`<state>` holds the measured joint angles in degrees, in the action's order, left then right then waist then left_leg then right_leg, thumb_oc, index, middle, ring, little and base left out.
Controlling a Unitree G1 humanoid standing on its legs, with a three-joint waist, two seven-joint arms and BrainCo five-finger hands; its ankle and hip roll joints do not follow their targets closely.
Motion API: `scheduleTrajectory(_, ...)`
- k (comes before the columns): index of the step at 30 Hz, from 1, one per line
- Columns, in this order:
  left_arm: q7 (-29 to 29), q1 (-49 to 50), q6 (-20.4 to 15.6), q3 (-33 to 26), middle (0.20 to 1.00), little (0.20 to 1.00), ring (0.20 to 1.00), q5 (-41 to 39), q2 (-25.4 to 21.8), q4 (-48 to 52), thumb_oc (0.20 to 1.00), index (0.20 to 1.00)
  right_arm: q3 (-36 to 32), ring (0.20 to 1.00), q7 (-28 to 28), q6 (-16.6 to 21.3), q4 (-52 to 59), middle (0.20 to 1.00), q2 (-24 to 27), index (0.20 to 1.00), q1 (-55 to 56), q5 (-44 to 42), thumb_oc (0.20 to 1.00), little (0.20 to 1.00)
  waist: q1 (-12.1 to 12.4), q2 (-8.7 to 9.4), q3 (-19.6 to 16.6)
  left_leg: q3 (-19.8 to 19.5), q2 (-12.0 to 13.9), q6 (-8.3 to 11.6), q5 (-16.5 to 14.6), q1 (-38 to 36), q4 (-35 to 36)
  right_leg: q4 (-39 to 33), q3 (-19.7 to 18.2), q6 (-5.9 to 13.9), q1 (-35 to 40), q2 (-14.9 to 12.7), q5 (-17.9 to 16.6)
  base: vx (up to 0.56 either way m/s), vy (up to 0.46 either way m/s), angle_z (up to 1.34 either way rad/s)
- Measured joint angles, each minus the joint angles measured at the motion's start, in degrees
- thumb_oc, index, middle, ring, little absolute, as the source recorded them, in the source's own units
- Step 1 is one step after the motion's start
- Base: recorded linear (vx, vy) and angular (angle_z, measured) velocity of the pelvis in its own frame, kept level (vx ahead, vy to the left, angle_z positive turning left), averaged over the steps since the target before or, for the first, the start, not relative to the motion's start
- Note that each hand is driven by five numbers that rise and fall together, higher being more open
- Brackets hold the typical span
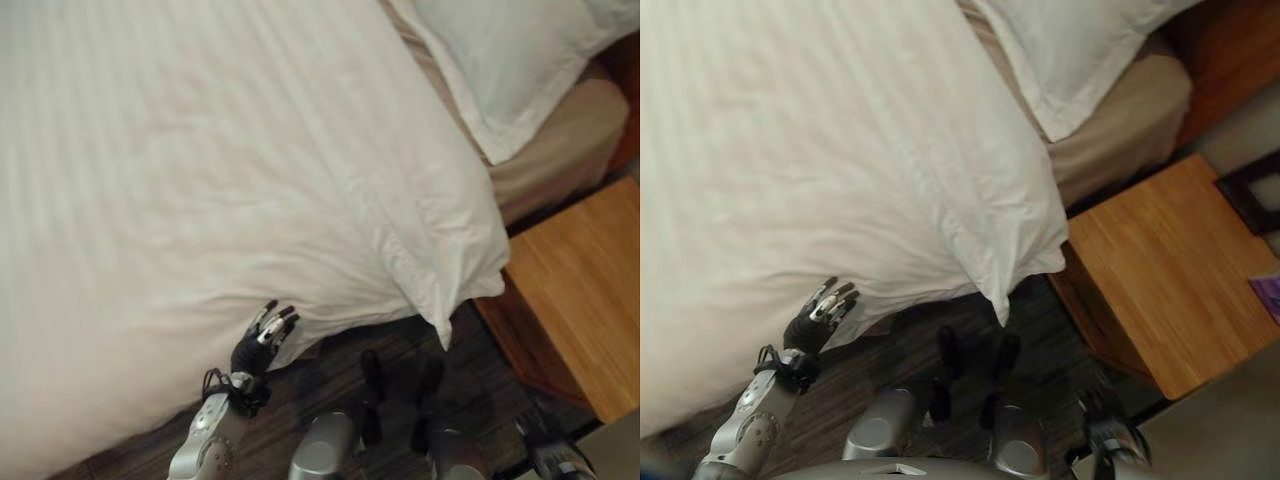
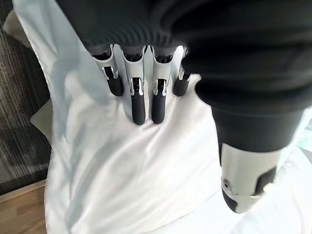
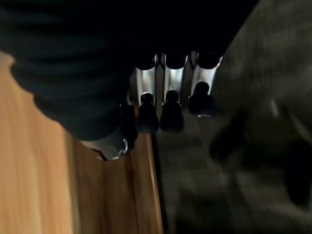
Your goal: Making the bed.
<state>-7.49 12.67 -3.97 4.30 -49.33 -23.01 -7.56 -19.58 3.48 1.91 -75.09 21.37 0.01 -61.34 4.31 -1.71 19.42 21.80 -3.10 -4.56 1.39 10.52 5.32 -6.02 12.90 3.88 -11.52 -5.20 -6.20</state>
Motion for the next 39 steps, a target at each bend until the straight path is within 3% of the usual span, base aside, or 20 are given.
scheduleTrajectory(7,0.0,-0.3,-0.4,0.9,1.000,1.000,1.000,0.0,-1.5,0.2,1.000,1.000,2.7,0.200,-0.3,0.2,13.0,0.200,0.8,0.200,-2.3,0.0,0.200,0.200,-1.9,1.19,-2.4,0.7,1.3,1.13,-0.1,-2.1,0.3,0.3,1.0,-0.33,2.2,0.5,0.4,-0.06,-0.077,-0.06)
scheduleTrajectory(10,0.4,-0.2,-0.4,0.5,1.000,1.000,1.000,0.1,1.1,-0.3,1.000,1.000,12.6,0.200,1.3,2.3,45.3,0.200,-5.1,0.200,3.8,0.2,0.200,0.200,-3.0,0.88,-3.6,-1.3,1.4,0.25,0.7,-4.9,0.0,1.7,1.2,-1.11,4.9,1.0,0.6,-0.15,-0.202,0.31)
scheduleTrajectory(12,0.4,-2.3,-0.4,0.5,1.000,1.000,1.000,0.2,4.2,-2.4,1.000,1.000,14.5,0.200,1.6,2.5,62.3,0.200,-6.4,0.200,10.6,0.8,0.200,0.200,-5.8,-1.34,-5.0,-7.0,1.7,-0.27,1.4,-6.1,-0.4,16.6,-9.6,-0.32,1.5,1.4,8.5,-0.20,-0.348,1.36)
scheduleTrajectory(13,0.2,-2.1,-0.4,0.4,1.000,1.000,1.000,0.7,3.7,-2.6,1.000,1.000,15.9,0.200,3.0,2.7,66.4,0.200,-8.1,0.200,12.9,1.8,0.200,0.200,-6.3,0.42,-6.3,-10.4,1.6,-0.05,1.5,-6.9,-2.1,25.8,-18.7,-0.96,0.5,3.7,13.1,-0.25,-0.443,1.82)
scheduleTrajectory(14,0.2,-1.4,-0.6,0.2,1.000,1.000,1.000,0.7,3.0,-2.2,1.000,1.000,16.6,0.200,3.4,3.2,66.2,0.200,-9.4,0.200,14.6,2.5,0.200,0.200,-6.4,2.25,-8.3,-11.7,1.5,1.25,0.4,-7.0,-3.1,31.4,-20.5,-1.03,-0.8,5.6,15.2,-0.34,-0.541,1.37)
scheduleTrajectory(16,0.3,1.2,-0.7,-1.0,1.000,1.000,1.000,0.7,2.6,-1.8,1.000,1.000,17.8,0.200,4.0,3.6,63.5,0.200,-9.3,0.200,13.5,2.9,0.200,0.200,-4.5,5.40,-11.4,-14.2,0.5,1.24,1.0,-6.4,-4.6,30.0,-16.7,-3.60,-0.3,5.5,17.2,-0.33,-0.499,0.70)
scheduleTrajectory(18,0.5,2.8,-1.2,-2.6,1.000,1.000,1.000,0.7,4.5,-1.4,1.000,1.000,17.7,0.200,4.9,3.6,61.6,0.200,-8.7,0.200,13.2,2.9,0.200,0.200,-3.8,5.53,-12.8,-16.6,0.9,3.14,1.7,-4.4,-5.6,22.8,-12.0,-6.61,2.3,7.4,16.4,-0.34,-0.425,0.73)
scheduleTrajectory(21,0.7,3.7,-0.1,-1.4,1.000,1.000,1.000,0.7,5.6,-3.1,1.000,1.000,17.4,0.200,5.2,3.3,57.6,0.200,-5.5,0.200,11.3,2.9,0.200,0.200,-3.8,1.92,-12.1,-20.8,2.5,6.49,3.5,-3.4,-4.7,19.1,-8.5,-7.90,4.8,9.1,12.6,-0.39,-0.338,0.74)
scheduleTrajectory(23,0.8,3.2,-0.1,-2.0,1.000,1.000,1.000,0.7,5.7,-3.6,1.000,1.000,17.8,0.200,5.2,3.0,56.0,0.200,-4.9,0.200,11.5,3.0,0.200,0.200,-3.0,2.54,-11.1,-18.5,3.0,6.85,0.7,-3.2,-5.9,19.0,-6.4,-10.40,4.6,8.6,11.9,-0.30,-0.206,0.54)
scheduleTrajectory(25,0.7,2.0,0.1,-2.4,1.000,1.000,1.000,0.7,5.8,-4.1,1.000,1.000,17.8,0.200,5.1,2.3,55.9,0.200,-6.0,0.200,12.6,3.0,0.200,0.200,-3.2,5.45,-9.7,-11.8,4.3,6.11,-1.4,0.7,-20.1,15.8,-3.2,-12.67,5.5,5.9,10.3,-0.14,-0.128,0.76)
scheduleTrajectory(28,0.3,0.2,0.5,-2.6,1.000,1.000,1.000,0.8,6.8,-5.3,1.000,1.000,17.9,0.200,5.3,2.0,57.4,0.200,-7.4,0.200,14.3,3.0,0.200,0.200,-5.4,8.11,-8.4,-2.0,8.8,5.95,-4.6,-0.6,-38.0,6.2,3.5,-10.80,10.0,4.2,5.1,-0.07,-0.071,0.96)
scheduleTrajectory(29,0.3,-1.4,0.7,-2.1,1.000,1.000,1.000,0.8,6.7,-6.4,1.000,1.000,17.7,0.200,5.2,2.0,58.4,0.200,-7.9,0.200,15.7,3.0,0.200,0.200,-6.9,8.81,-8.5,2.7,10.1,6.07,-5.3,-2.7,-39.6,3.5,6.3,-8.02,10.9,3.8,4.0,-0.04,0.041,1.24)
scheduleTrajectory(30,0.3,-3.0,0.8,-1.8,1.000,1.000,1.000,0.8,7.3,-7.3,1.000,1.000,17.7,0.200,5.2,2.3,59.6,0.200,-8.0,0.200,16.6,3.0,0.200,0.200,-8.4,8.28,-8.7,6.1,10.7,4.98,-6.6,-5.3,-38.4,3.2,7.9,-1.66,11.0,3.5,5.2,-0.07,0.134,1.70)
scheduleTrajectory(31,0.1,-5.3,0.8,-1.5,1.000,1.000,1.000,0.8,10.4,-7.3,1.000,1.000,16.5,0.200,5.2,2.8,62.1,0.200,-6.6,0.200,18.1,2.8,0.200,0.200,-11.0,2.91,-8.9,7.6,16.5,5.28,-9.7,-5.9,-36.8,21.7,5.1,-5.19,3.9,5.0,11.5,-0.09,0.174,1.84)
scheduleTrajectory(32,-0.1,-6.9,0.7,-0.5,1.000,1.000,1.000,0.8,10.6,-5.9,1.000,1.000,15.6,0.200,4.9,2.8,62.8,0.200,-6.7,0.200,19.0,2.8,0.200,0.200,-11.8,3.20,-9.3,7.8,14.1,5.80,-13.0,-6.4,-29.8,24.3,4.3,-6.12,2.2,3.8,14.7,-0.10,0.179,1.94)
scheduleTrajectory(33,-0.3,-10.4,0.8,1.2,1.000,1.000,1.000,0.8,10.1,-7.1,1.000,1.000,14.5,0.200,4.2,2.8,60.2,0.200,-8.1,0.200,17.8,2.7,0.200,0.200,-11.9,3.76,-9.3,9.2,12.4,5.17,-14.0,-7.2,-24.3,23.1,8.4,-7.57,1.8,1.2,13.6,-0.16,0.279,1.88)
scheduleTrajectory(34,0.0,-12.6,1.6,2.3,1.000,1.000,1.000,1.0,9.8,-8.0,1.000,1.000,13.8,0.200,3.4,2.6,58.6,0.200,-10.3,0.200,18.0,2.4,0.200,0.200,-12.8,6.87,-9.6,15.4,11.4,5.00,-14.1,-7.5,-25.4,17.7,12.6,-7.82,3.3,-2.4,10.5,-0.21,0.390,2.10)
scheduleTrajectory(36,-0.2,-11.5,1.1,3.1,1.000,1.000,1.000,1.1,10.9,-5.9,1.000,1.000,13.2,0.200,3.7,2.9,59.3,0.200,-10.9,0.200,19.7,2.3,0.200,0.200,-12.6,6.70,-11.0,14.8,9.8,6.84,-14.3,-7.9,-25.3,10.7,14.8,-1.64,6.0,-1.9,5.4,-0.25,0.459,1.97)
scheduleTrajectory(38,-0.2,-8.4,0.5,3.8,1.000,1.000,1.000,1.2,12.0,-2.9,1.000,1.000,13.3,0.200,3.4,3.6,59.3,0.200,-7.5,0.200,18.8,2.3,0.200,0.200,-12.0,1.26,-12.0,8.4,5.0,4.97,-14.0,-12.2,-16.3,10.4,18.9,-3.20,4.3,-1.6,1.7,-0.28,0.444,1.19)
scheduleTrajectory(39,0.0,-7.7,0.3,3.5,1.000,1.000,1.000,1.2,11.3,-2.5,1.000,1.000,13.7,0.200,3.4,3.5,58.3,0.200,-6.9,0.200,17.3,2.4,0.200,0.200,-11.2,-0.25,-11.9,7.4,3.4,1.06,-13.2,-13.7,-12.2,10.8,18.9,-2.98,3.8,-0.9,1.6,-0.36,0.390,0.42)
